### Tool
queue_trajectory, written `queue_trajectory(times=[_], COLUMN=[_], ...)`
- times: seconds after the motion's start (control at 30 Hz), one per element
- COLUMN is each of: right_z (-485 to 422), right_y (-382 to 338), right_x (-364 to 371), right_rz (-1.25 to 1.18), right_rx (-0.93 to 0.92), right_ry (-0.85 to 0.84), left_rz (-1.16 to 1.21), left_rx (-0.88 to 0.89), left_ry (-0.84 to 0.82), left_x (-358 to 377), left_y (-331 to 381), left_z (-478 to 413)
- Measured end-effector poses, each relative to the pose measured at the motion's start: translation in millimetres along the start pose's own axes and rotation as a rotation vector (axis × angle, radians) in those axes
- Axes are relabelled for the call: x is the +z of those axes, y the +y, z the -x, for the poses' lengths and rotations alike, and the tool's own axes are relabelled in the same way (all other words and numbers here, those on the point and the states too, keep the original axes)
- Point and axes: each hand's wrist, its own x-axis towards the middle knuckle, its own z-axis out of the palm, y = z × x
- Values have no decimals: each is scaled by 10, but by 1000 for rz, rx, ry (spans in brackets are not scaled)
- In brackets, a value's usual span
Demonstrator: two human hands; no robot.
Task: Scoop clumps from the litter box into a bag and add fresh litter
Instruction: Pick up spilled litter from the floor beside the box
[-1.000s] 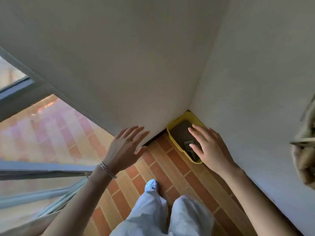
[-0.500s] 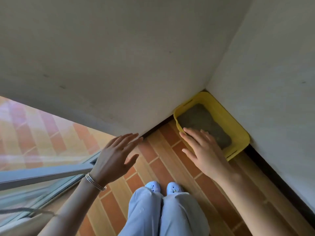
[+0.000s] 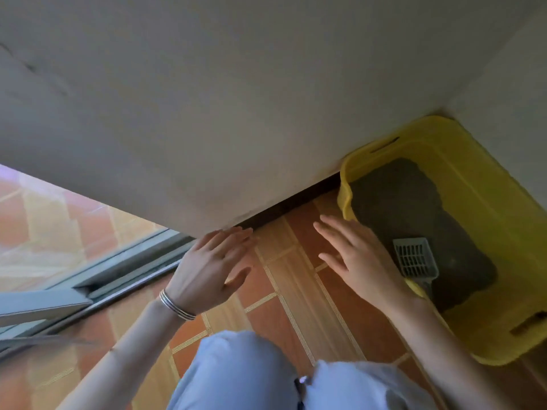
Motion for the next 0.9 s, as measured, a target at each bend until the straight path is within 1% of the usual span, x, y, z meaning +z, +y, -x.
queue_trajectory(times=[0.13, 0.2, 0.27, 0.3, 0.4, 0.5, 0.53, 0.6, 0.63, 0.7, 0.77, 0.83, 0.9], right_z=[26, 77, 148, 189, 309, 386, 406, 406, 394, 347, 258, 120, -42], right_y=[133, 156, 171, 177, 210, 312, 340, 362, 350, 271, 136, 5, -109], right_x=[552, 777, 947, 1008, 1156, 1356, 1426, 1562, 1631, 1769, 1926, 2127, 2358], right_rz=[-6, -89, -208, -226, -230, -211, -190, -171, -179, -179, -173, -200, -257], right_rx=[6, 34, 86, 99, 126, 152, 165, 164, 158, 135, 101, 78, 100], right_ry=[31, 11, -23, -23, 6, 39, 61, 97, 100, 90, 83, 93, 104], left_rz=[-35, -29, 15, 37, 111, 249, 313, 483, 600, 913, 1194, 1374, 1510], left_rx=[-24, -41, -60, -68, -91, -118, -142, -242, -319, -493, -621, -669, -701], left_ry=[68, 85, 95, 105, 144, 205, 241, 371, 445, 554, 620, 658, 643], left_x=[583, 795, 933, 983, 1111, 1314, 1382, 1502, 1553, 1638, 1726, 1827, 1926], left_y=[-126, -179, -224, -239, -248, -240, -239, -247, -248, -259, -296, -356, -392], left_z=[11, 46, 101, 131, 196, 185, 170, 147, 155, 197, 242, 252, 255])
